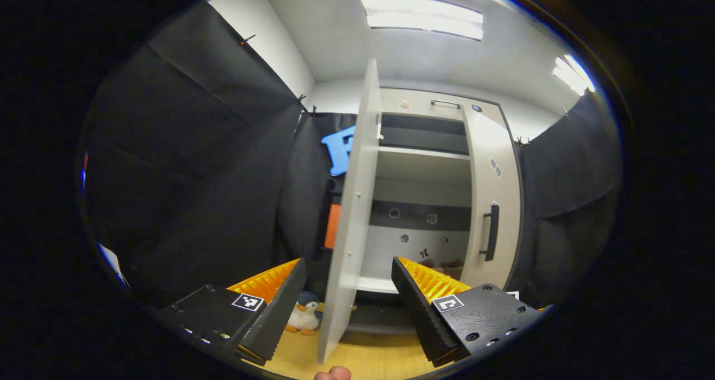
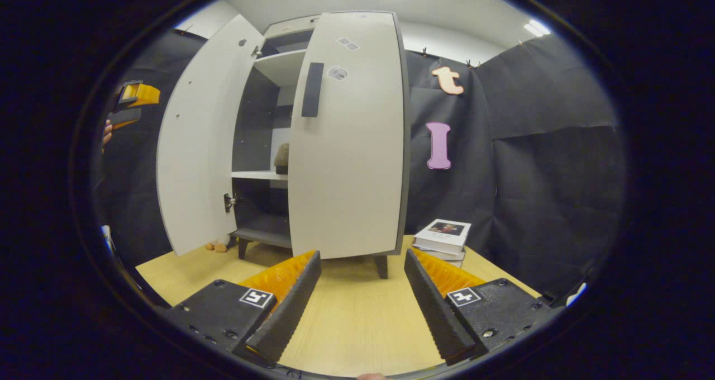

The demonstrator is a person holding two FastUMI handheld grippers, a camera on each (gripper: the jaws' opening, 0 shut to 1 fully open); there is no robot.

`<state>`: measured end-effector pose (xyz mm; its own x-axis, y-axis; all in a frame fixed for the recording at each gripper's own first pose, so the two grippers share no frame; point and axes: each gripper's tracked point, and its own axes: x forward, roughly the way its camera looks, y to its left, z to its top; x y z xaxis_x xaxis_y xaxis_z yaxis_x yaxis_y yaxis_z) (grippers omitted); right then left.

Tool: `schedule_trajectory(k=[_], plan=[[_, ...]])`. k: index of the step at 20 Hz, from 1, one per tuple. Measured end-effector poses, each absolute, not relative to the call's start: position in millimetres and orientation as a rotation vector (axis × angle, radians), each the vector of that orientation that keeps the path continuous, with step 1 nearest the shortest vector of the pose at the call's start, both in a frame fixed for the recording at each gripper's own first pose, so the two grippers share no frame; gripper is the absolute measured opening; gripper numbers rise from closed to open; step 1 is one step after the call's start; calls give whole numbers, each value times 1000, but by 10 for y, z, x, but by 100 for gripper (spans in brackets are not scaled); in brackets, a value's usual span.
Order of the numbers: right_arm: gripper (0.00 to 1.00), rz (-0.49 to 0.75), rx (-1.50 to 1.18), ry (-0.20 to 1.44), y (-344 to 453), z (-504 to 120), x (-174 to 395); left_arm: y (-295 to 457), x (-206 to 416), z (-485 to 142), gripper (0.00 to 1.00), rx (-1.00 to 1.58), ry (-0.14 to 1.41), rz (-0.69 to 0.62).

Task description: Grab one shoe with the right hand and put it into the shoe cabinet, grab the other shoe with the left hand and put it into the shoe cabinet; then close the right door with the right hand and the left door with the left hand.

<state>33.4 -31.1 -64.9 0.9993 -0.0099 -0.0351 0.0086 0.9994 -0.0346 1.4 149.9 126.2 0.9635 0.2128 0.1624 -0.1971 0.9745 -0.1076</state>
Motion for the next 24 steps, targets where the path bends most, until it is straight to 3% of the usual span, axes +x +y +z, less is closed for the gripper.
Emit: schedule_trajectory(k=[3, 6, 13, 19, 24], plan=[[96, -6, -34, 30, -306, -597, 356, 2100, 249, 1417, 94, -146, -229, 282], [96, -11, -30, 32, -335, -550, 366, 2457, 605, 1249, 94, -189, -163, 315], [98, -73, -23, 21, -521, -464, 387, 2616, 1054, 991, 95, -202, -121, 291], [98, -54, -42, 10, -400, -366, 509, 2239, 1102, 958, 92, -283, -81, 118], [96, -38, -46, -1, -367, -303, 534, 1420, 1250, 946, 92, -278, -38, -76]])
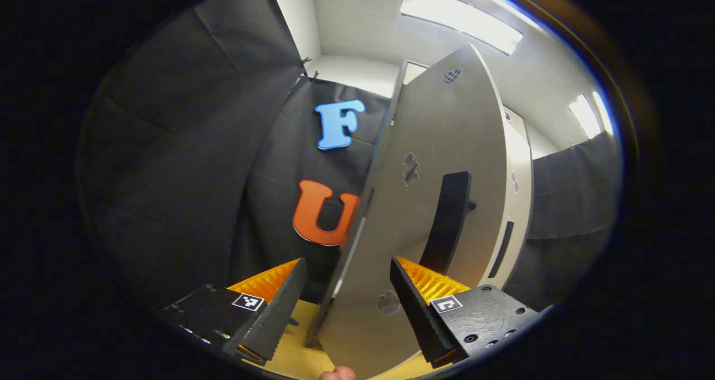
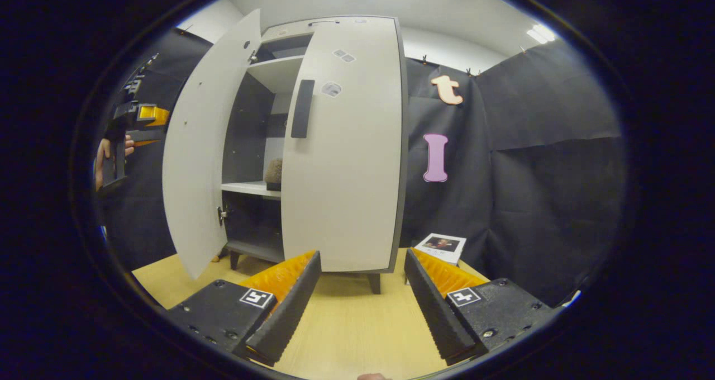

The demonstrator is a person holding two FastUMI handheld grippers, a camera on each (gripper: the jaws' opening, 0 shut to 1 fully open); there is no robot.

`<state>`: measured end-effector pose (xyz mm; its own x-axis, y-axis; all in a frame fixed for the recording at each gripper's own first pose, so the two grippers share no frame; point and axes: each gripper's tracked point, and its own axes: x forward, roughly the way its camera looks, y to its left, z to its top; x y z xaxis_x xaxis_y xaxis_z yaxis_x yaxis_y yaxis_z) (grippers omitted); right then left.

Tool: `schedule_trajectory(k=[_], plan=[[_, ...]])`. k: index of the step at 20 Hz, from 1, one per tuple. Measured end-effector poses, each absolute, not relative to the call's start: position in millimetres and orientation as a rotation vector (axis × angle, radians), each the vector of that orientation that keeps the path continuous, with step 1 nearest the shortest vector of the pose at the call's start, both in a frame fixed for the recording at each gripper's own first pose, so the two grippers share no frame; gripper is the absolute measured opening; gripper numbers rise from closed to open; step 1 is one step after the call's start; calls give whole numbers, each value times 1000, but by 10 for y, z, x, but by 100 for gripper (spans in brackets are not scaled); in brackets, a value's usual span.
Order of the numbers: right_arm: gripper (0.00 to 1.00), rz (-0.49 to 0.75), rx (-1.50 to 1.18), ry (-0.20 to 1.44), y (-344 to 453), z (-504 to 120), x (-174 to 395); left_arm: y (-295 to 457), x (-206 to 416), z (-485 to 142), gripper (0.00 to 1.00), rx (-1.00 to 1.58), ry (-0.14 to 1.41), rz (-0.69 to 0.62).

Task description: Grab one shoe with the right hand and put it into the shoe cabinet, grab the other shoe with the left hand and put it into the shoe cabinet; then close the right door with the right hand and the left door with the left hand.

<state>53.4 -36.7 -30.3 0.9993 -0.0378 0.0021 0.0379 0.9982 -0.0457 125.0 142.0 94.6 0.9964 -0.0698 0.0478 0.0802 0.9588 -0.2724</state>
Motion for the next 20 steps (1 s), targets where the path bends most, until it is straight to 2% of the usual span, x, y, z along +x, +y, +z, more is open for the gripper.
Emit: schedule_trajectory(k=[5, 8, 11, 12, 16, 20], plan=[[98, -85, -43, 2, -531, -330, 426, 731, 1590, 897, 93, -277, -40, -182], [95, -131, -27, 3, -701, -336, 351, 572, 1775, 899, 93, -252, -60, -178], [98, -172, -7, 1, -857, -327, 296, 585, 1835, 925, 93, -275, -69, -162], [95, -183, -4, -1, -901, -314, 280, 611, 1814, 927, 94, -285, -62, -152], [98, -197, 6, -5, -978, -198, 280, 767, 1523, 1230, 93, -233, -132, -113], [98, -149, 40, -32, -829, 19, 349, 798, 1127, 1174, 94, -143, -97, -91]])
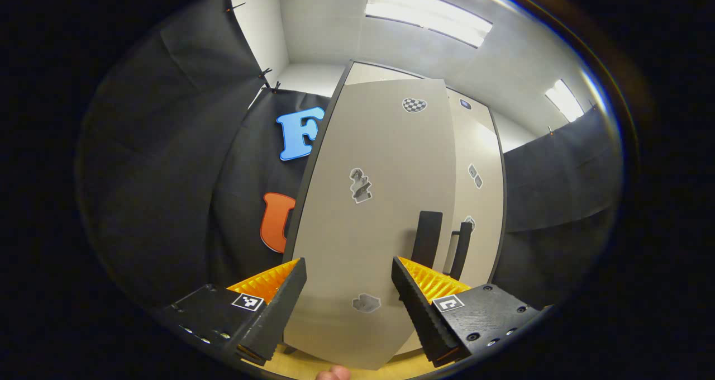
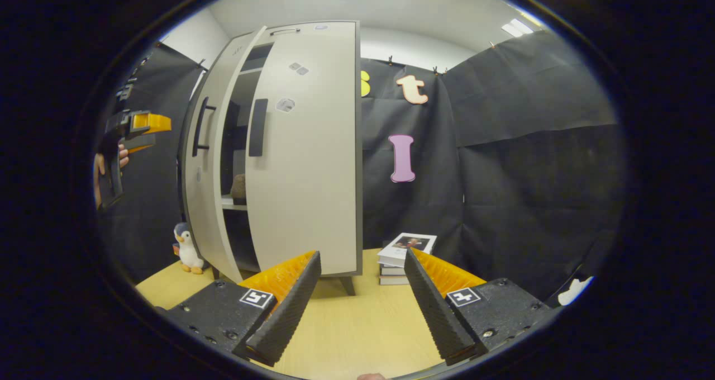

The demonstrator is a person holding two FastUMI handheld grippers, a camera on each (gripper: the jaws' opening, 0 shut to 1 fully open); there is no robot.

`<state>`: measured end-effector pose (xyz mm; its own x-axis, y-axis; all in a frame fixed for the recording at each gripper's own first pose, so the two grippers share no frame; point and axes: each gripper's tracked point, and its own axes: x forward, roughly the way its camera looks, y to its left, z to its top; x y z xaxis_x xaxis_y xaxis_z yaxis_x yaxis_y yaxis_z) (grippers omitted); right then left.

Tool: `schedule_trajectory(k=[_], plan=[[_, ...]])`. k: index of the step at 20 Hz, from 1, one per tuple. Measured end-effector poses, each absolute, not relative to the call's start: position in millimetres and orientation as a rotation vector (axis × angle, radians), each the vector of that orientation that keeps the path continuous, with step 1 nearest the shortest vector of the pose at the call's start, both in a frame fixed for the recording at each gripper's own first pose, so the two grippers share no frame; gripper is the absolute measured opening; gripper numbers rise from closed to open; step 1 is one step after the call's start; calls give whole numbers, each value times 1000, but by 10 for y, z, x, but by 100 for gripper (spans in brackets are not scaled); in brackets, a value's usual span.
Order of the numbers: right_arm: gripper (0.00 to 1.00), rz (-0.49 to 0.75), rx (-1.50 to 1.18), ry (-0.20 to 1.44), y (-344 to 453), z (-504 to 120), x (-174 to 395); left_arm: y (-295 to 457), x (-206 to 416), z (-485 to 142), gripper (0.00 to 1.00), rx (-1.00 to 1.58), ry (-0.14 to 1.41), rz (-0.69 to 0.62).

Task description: Grab one shoe with the right hand and put it into the shoe cabinet, grab the other shoe with the left hand and put it into the shoe cabinet; then close the right door with the right hand and the left door with the left hand.

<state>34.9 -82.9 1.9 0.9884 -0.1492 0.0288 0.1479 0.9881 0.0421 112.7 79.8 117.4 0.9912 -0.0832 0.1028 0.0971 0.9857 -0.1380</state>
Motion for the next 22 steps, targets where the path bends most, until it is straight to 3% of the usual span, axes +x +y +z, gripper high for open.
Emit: schedule_trajectory(k=[9, 17, 22], plan=[[98, -50, 24, 6, -394, -197, 453, 401, 264, 180, 94, -26, -12, -60], [96, -18, -5, 52, -221, -503, 352, -121, -12, -512, 94, 8, 70, -121], [96, -23, 10, 49, -255, -542, 259, -230, -65, -625, 95, -39, 114, -138]])
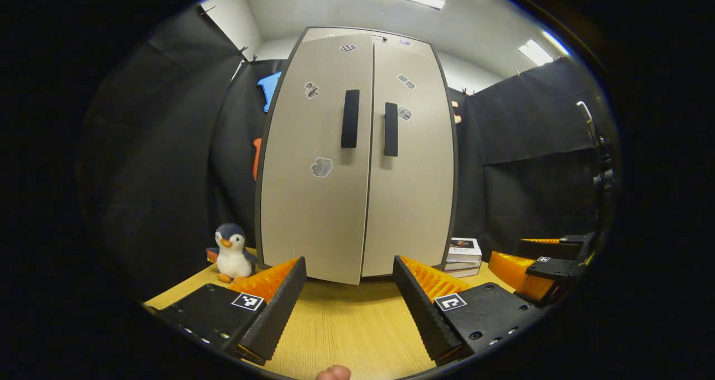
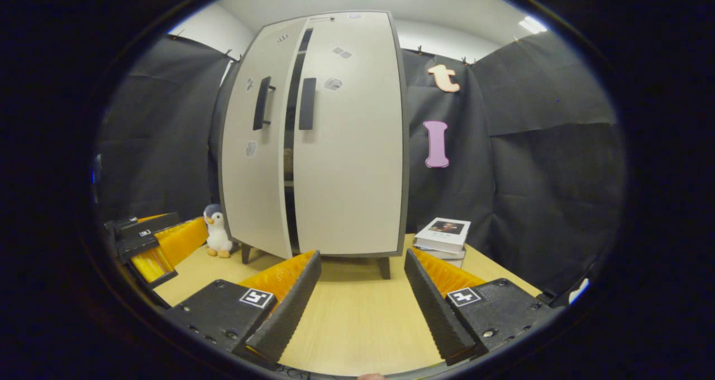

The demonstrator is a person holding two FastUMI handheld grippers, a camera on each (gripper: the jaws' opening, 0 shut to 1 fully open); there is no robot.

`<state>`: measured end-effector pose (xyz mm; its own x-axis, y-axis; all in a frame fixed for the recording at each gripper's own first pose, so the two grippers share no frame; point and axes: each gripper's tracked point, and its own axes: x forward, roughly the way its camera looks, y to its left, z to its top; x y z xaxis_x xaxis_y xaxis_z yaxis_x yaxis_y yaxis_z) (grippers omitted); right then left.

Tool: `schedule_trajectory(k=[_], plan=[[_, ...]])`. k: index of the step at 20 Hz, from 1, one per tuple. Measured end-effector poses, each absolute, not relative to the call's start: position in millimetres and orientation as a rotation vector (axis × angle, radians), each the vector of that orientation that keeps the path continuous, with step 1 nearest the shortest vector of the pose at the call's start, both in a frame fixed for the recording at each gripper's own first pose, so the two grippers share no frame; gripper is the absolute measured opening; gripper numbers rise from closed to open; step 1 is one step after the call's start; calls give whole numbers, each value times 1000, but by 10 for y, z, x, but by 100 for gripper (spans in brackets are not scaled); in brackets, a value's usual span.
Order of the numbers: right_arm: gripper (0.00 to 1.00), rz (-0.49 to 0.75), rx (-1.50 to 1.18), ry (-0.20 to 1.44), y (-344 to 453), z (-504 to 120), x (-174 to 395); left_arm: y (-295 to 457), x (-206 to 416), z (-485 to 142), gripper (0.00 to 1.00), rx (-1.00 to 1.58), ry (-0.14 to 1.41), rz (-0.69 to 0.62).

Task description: Grab one shoe with the right hand and put it into the shoe cabinet, grab the other shoe with the left hand and put it into the shoe cabinet; then close the right door with the right hand and the left door with the left hand.

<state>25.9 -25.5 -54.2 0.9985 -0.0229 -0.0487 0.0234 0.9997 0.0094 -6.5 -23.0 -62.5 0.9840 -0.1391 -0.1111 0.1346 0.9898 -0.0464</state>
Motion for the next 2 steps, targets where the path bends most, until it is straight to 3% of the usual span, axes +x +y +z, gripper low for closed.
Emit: schedule_trajectory(k=[2], plan=[[96, -27, 9, 49, -292, -553, 232, -200, -50, -592, 95, -31, 107, -129]])
